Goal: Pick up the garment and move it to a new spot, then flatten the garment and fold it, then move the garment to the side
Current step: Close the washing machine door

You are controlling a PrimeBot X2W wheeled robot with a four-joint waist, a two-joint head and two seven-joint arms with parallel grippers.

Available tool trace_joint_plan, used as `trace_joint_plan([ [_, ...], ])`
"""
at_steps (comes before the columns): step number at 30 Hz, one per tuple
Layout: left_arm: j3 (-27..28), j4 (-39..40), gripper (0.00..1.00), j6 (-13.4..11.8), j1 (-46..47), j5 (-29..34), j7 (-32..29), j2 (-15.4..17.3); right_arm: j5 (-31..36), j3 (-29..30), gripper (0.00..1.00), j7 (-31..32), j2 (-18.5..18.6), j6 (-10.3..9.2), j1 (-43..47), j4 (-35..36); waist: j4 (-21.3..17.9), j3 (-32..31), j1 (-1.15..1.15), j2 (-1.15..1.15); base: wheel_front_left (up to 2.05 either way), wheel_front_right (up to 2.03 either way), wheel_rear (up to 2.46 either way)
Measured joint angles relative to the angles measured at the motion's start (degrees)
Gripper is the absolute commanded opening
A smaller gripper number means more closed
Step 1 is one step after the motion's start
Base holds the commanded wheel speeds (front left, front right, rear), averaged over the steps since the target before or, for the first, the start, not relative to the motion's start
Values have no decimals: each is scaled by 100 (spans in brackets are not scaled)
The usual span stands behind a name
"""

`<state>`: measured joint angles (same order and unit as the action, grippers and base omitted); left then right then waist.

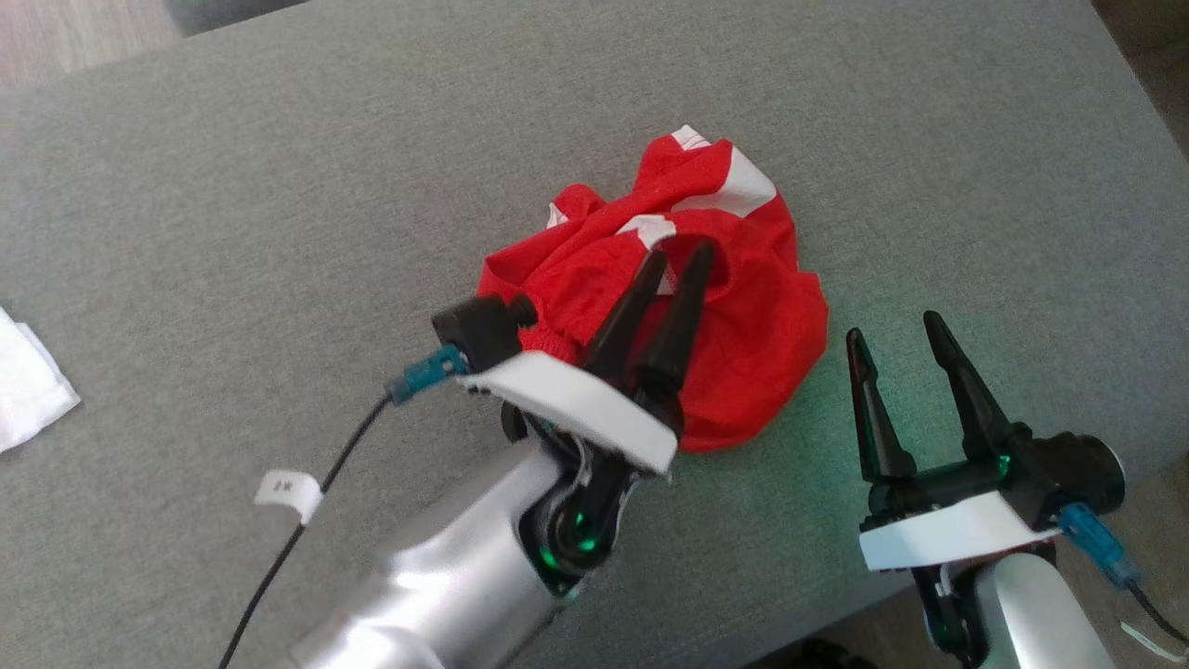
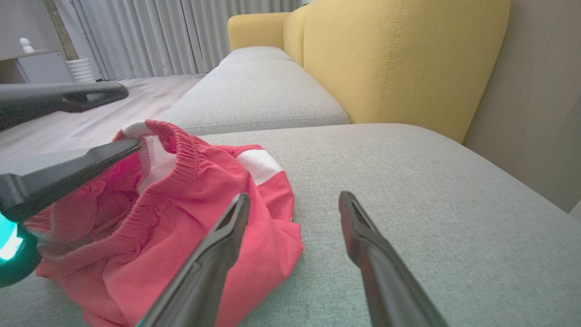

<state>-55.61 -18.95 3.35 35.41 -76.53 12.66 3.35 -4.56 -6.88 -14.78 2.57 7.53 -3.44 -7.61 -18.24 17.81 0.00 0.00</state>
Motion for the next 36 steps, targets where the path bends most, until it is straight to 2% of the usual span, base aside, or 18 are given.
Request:
trace_joint_plan([
  [10, -29, -74, 100, -304, 497, -2751, 113, -5, -48, -110, 100, 0, 0, 0, -88, -40, -122, 77, 0, 0, 0, 0, 0],
  [13, -41, -210, 100, -474, 585, -3492, 159, -7, -48, -172, 100, 0, 0, 0, -88, -41, -157, 69, -1, 0, 0, 0, 0],
  [15, -85, -358, 100, -536, 701, -3791, 162, -9, -49, -205, 100, 0, 0, 0, -89, -42, -184, 68, 0, 0, 0, 0, 0],
  [20, 42, -810, 100, -571, 1038, -4009, 165, -21, -100, -240, 100, 0, 0, 0, -90, -49, -251, 64, 0, 0, 0, 0, 0],
  [21, 86, -884, 95, -577, 1049, -4028, 172, -20, -100, -242, 100, 0, 0, 0, -90, -52, -259, 56, 0, 0, 0, 0, 0],
  [22, 143, -939, 77, -586, 1040, -4096, 178, -20, -100, -250, 100, 0, 0, 0, -90, -55, -267, 46, 0, 0, 0, 0, 0],
  [23, 185, -1000, 45, -588, 1036, -4162, 178, -22, -100, -255, 100, 0, 0, 0, -90, -57, -271, 33, 0, 0, 0, 0, 0],
  [25, 186, -1089, 0, -650, 1035, -4217, 179, -22, -100, -260, 100, 0, 0, 0, -90, -65, -272, 3, 0, 0, 0, 0, 0],
  [29, -7, -1135, 0, -809, 1036, -4383, 179, -32, -101, -297, 100, 0, 0, 0, -90, -81, -263, -53, 0, 0, 0, 0, 0],
  [31, -24, -1205, 0, -762, 1040, -4318, 179, -35, -102, -318, 100, 0, 0, 0, -90, -82, -255, -84, 0, 0, 0, 0, 0],
  [34, -242, -1238, 0, -410, 1152, -3773, 179, -30, -114, -337, 100, 0, 0, 0, -90, -98, -251, -147, 0, 0, 0, 0, 0],
  [35, -474, -1216, 0, -179, 1355, -3388, 179, -31, -146, -348, 100, 0, 0, 0, -88, -129, -252, -215, 0, 0, 0, 0, 0],
  [36, -602, -1203, 0, -70, 1506, -3204, 179, -31, -146, -359, 100, 0, 1, 0, -85, -140, -254, -255, 0, 0, 0, 0, 0],
])
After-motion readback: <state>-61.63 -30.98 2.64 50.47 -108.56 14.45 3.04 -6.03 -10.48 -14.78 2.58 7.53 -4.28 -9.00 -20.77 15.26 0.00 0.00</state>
